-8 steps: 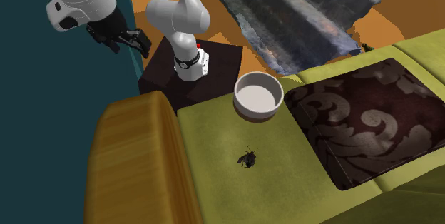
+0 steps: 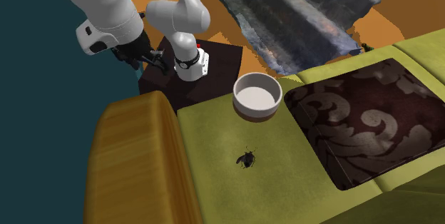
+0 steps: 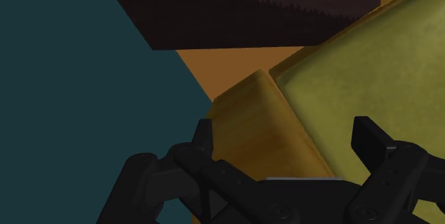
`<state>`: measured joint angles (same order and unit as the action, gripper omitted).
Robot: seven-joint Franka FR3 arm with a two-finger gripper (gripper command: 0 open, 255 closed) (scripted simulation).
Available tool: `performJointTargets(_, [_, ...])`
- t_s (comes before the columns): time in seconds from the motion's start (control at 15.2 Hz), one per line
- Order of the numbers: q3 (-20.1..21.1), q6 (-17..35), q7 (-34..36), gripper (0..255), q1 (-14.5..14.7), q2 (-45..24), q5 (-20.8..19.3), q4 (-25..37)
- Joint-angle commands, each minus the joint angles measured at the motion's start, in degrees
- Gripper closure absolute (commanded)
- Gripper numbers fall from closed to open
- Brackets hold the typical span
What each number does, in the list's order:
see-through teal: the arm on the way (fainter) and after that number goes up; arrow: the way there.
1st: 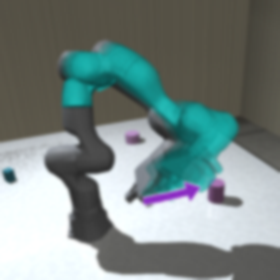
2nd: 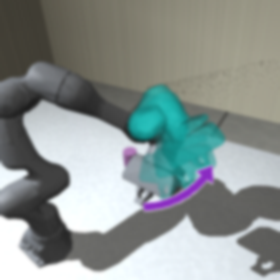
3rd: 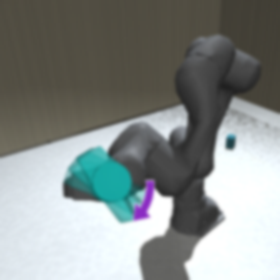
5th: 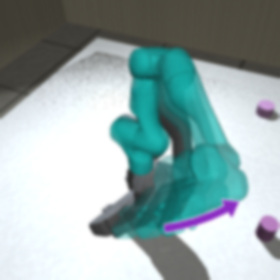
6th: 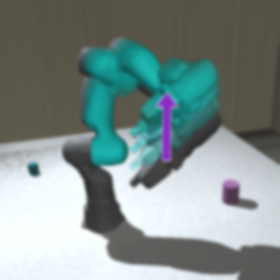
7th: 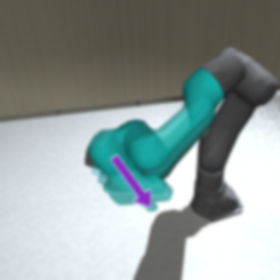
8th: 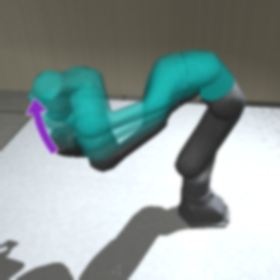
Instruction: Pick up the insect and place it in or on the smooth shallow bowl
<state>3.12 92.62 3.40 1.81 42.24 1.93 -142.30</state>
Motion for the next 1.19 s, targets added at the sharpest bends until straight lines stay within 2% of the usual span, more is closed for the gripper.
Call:
performJointTargets(0.0, [2.3, 2.4, 2.8, 0, 1.1, -1.8, 2.0, -0.1])
performJointTargets(0.46, [9.7, 11.0, 11.2, 0, 3.9, -10.8, 6.8, 2.1])
performJointTargets(0.66, [11.8, 14.7, 15.1, 0, 5.7, -15.6, 7.4, 4.1])
performJointTargets(1.12, [18.6, 22.0, 23.9, 0, 6.6, -28.2, 7.0, 11.4])
